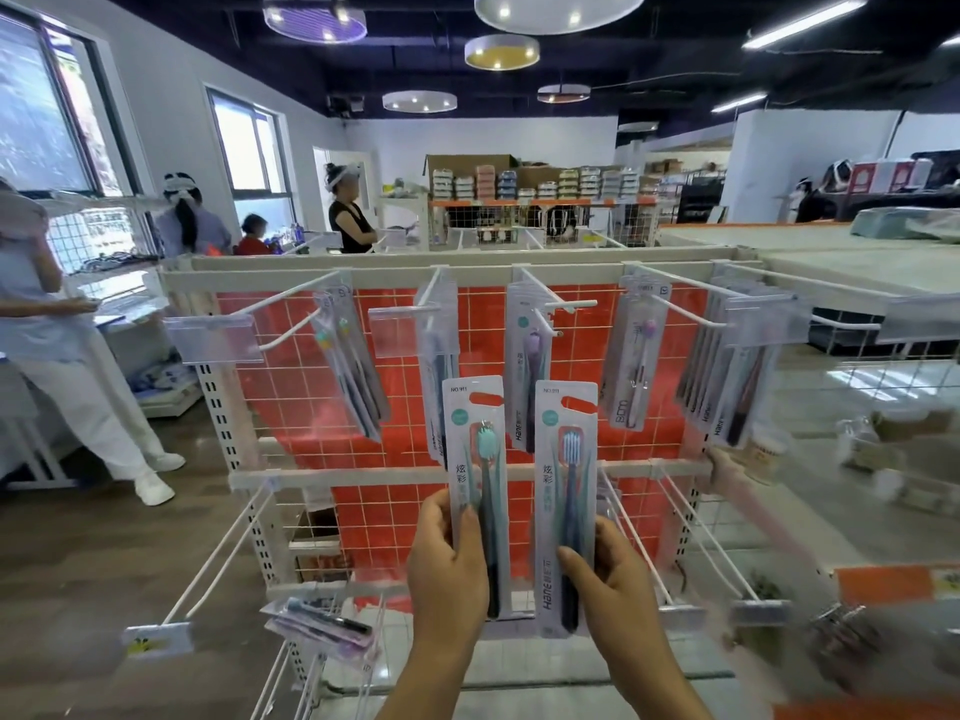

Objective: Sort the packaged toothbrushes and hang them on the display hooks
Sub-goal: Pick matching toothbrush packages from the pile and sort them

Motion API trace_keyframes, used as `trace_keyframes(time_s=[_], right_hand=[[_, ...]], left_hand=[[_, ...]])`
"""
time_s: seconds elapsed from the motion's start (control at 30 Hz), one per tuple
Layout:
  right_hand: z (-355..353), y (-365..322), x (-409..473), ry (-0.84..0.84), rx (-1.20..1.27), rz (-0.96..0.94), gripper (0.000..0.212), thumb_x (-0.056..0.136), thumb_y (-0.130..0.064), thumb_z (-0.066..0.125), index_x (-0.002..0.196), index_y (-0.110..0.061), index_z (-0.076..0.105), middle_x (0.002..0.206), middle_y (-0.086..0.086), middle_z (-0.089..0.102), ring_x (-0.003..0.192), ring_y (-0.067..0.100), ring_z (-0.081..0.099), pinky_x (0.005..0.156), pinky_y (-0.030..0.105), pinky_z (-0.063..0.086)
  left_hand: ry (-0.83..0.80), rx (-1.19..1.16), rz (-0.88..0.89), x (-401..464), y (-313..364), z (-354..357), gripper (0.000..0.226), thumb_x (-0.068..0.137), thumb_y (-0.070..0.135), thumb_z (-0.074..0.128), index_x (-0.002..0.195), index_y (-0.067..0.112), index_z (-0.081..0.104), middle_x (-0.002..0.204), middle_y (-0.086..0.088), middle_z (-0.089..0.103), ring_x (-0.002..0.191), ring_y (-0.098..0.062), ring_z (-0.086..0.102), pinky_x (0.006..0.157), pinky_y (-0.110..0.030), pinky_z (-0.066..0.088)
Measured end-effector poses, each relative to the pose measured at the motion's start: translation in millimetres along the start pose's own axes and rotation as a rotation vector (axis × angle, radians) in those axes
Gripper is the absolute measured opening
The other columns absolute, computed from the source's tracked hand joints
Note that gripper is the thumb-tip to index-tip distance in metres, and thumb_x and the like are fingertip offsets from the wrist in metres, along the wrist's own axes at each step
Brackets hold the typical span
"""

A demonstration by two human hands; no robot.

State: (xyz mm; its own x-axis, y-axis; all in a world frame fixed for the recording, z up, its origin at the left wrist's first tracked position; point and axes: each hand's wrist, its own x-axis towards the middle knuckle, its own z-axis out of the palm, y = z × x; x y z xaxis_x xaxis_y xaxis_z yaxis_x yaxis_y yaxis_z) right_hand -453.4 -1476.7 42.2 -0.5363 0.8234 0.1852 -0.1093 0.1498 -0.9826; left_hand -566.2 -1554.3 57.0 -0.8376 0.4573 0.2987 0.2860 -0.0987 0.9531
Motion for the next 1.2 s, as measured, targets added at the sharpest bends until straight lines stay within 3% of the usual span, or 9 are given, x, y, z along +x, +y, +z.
trace_keyframes(time_s=[0.33, 0.67, 0.83, 0.97, 1.2], right_hand=[[0.7, 0.3, -0.5, -0.002, -0.041, -0.004, 0.029, 0.093, -0.003, 0.053, 0.104, -0.028, 0.061, 0.094, -0.009, 0.07, 0.09, 0.007, 0.067, 0.082, 0.028, 0.054], [14.3, 2.7, -0.9, -0.045, -0.078, 0.022, 0.027, 0.092, -0.001, 0.054, 0.1, -0.026, 0.061, 0.092, -0.004, 0.069, 0.088, 0.009, 0.067, 0.082, 0.029, 0.056], [30.5, 4.2, 1.0, -0.072, -0.086, 0.026, 0.03, 0.092, -0.002, 0.055, 0.105, -0.028, 0.06, 0.101, -0.005, 0.068, 0.093, 0.006, 0.066, 0.088, 0.031, 0.054], [40.7, 8.2, 2.2, -0.082, -0.087, 0.065, 0.026, 0.092, -0.004, 0.056, 0.11, -0.022, 0.059, 0.1, -0.002, 0.069, 0.095, 0.013, 0.067, 0.09, 0.039, 0.055], [53.2, 7.4, 2.2, -0.074, -0.091, 0.064, 0.025, 0.091, -0.002, 0.056, 0.108, -0.02, 0.06, 0.099, 0.0, 0.068, 0.095, 0.014, 0.066, 0.09, 0.04, 0.055]], left_hand=[[-0.005, 0.0, -0.008, 1.3, -3.9, -9.8, 0.007, 0.096, 0.03, 0.048, 0.1, 0.033, 0.053, 0.088, 0.009, 0.067, 0.075, 0.003, 0.064, 0.066, -0.021, 0.052], [0.06, 0.017, -0.022, 6.1, -8.3, -28.9, 0.006, 0.096, 0.034, 0.048, 0.096, 0.033, 0.054, 0.088, 0.006, 0.068, 0.08, -0.012, 0.067, 0.073, -0.039, 0.058], [0.084, 0.01, -0.024, 9.2, -10.4, -45.7, 0.006, 0.097, 0.027, 0.05, 0.098, 0.03, 0.055, 0.085, 0.007, 0.069, 0.073, -0.003, 0.067, 0.065, -0.025, 0.056], [0.108, 0.034, -0.035, 14.3, -17.3, -58.9, 0.009, 0.097, 0.029, 0.049, 0.103, 0.026, 0.056, 0.086, 0.006, 0.07, 0.073, -0.001, 0.068, 0.065, -0.025, 0.056], [0.104, 0.06, -0.034, 19.2, -19.6, -70.0, 0.013, 0.097, 0.032, 0.048, 0.103, 0.024, 0.055, 0.085, 0.006, 0.07, 0.072, 0.0, 0.068, 0.06, -0.017, 0.054]])
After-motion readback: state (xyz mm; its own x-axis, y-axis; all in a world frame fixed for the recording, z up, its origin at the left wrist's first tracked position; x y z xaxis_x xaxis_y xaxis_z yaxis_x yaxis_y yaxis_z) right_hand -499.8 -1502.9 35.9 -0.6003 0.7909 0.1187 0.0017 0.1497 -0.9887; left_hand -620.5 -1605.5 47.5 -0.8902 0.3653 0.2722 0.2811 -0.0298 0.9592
